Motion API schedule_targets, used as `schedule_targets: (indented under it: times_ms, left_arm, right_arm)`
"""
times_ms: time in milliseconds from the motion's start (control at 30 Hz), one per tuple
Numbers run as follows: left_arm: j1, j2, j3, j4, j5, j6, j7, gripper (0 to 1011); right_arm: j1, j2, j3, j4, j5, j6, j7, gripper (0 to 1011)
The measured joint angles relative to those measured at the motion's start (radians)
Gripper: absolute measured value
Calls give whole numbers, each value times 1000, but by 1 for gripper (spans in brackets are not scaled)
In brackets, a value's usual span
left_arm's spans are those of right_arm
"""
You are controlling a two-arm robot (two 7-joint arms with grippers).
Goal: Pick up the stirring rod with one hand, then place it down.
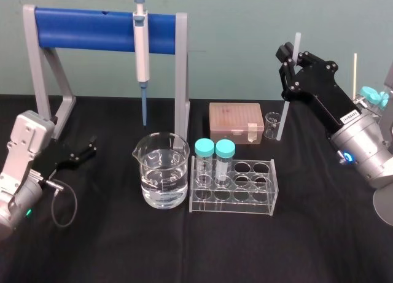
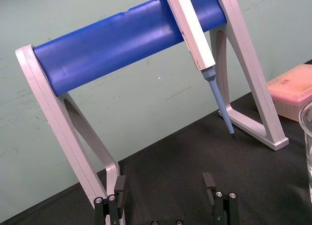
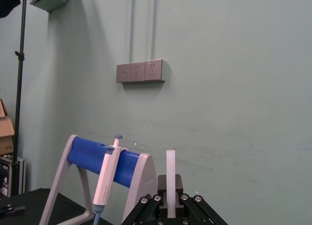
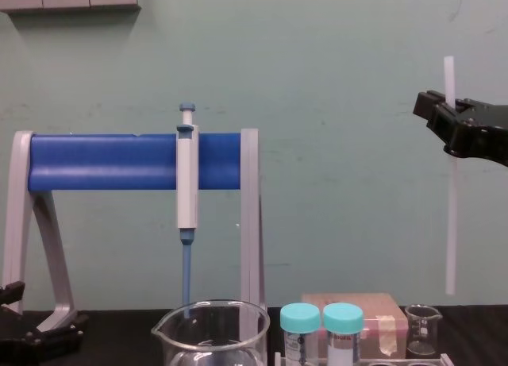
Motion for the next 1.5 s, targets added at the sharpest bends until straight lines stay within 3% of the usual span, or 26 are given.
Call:
schedule_targets:
  times_ms: [1500]
  left_arm:
    - [0, 0, 0, 0, 0, 0, 0, 1000]
  right_arm:
    - [-17, 20, -3, -16, 5, 8, 22, 64]
